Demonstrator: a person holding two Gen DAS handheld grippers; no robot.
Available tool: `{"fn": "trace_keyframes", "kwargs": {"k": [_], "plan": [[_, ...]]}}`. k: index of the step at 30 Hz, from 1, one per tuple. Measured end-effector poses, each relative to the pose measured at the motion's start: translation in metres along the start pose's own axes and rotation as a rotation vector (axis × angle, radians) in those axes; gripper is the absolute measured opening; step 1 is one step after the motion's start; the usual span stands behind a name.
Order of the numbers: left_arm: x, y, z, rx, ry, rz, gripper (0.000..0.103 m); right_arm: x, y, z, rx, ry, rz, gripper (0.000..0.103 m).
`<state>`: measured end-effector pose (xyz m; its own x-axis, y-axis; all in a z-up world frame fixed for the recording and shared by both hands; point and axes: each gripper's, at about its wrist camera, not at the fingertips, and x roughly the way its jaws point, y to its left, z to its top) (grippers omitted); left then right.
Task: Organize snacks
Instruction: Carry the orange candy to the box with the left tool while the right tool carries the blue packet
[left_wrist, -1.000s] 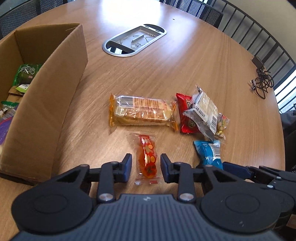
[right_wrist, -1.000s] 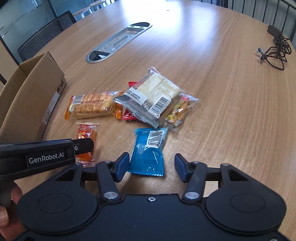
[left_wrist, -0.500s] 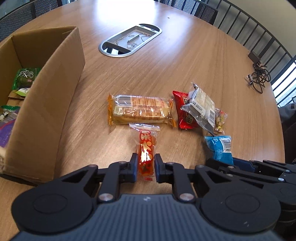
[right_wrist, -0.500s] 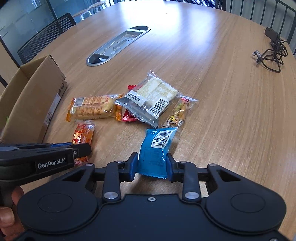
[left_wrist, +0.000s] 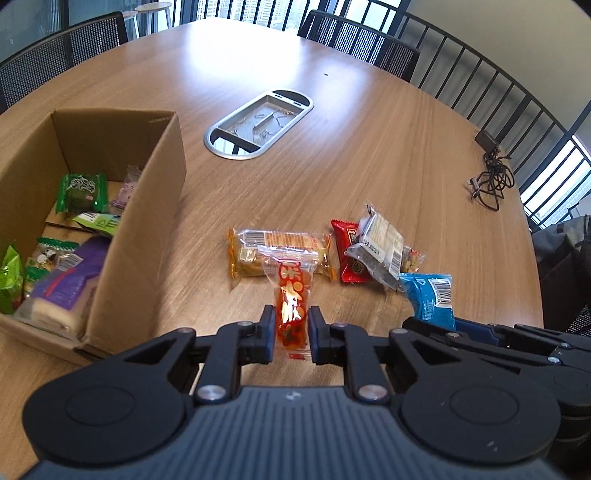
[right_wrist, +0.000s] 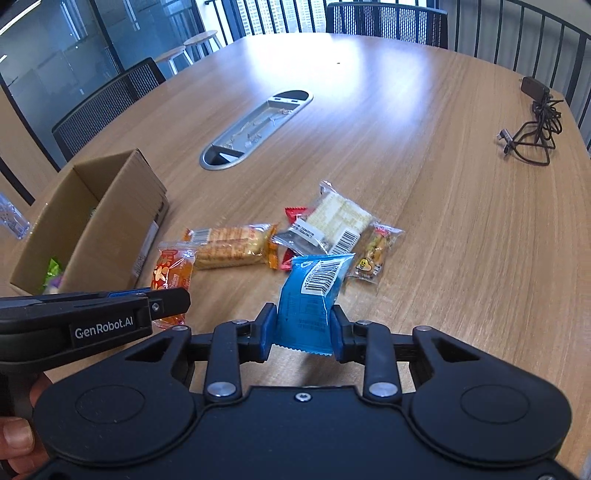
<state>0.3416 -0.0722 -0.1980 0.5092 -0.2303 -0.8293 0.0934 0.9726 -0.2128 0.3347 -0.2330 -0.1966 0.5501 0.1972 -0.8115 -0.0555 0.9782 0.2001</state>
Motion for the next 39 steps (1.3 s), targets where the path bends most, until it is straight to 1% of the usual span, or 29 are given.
{"fn": "trace_keyframes", "kwargs": {"k": [9,18,27,39], "plan": [[-0.037,0.006,-0.002,0.012,-0.042,-0.001,0.017,-0.033,0.01,0.002,0.002,-0.053,-0.009,0.03],[-0.065,0.019,-0.003,0.009,-0.077,0.009,0.017,-0.055,0.026,0.009,-0.012,-0.107,0.009,0.03],[-0.079,0.045,0.003,-0.016,-0.106,0.028,0.017,-0.057,0.055,0.015,-0.041,-0.13,0.04,0.03],[-0.092,0.096,0.017,-0.077,-0.144,0.08,0.017,-0.045,0.102,0.028,-0.09,-0.14,0.089,0.03]]}}
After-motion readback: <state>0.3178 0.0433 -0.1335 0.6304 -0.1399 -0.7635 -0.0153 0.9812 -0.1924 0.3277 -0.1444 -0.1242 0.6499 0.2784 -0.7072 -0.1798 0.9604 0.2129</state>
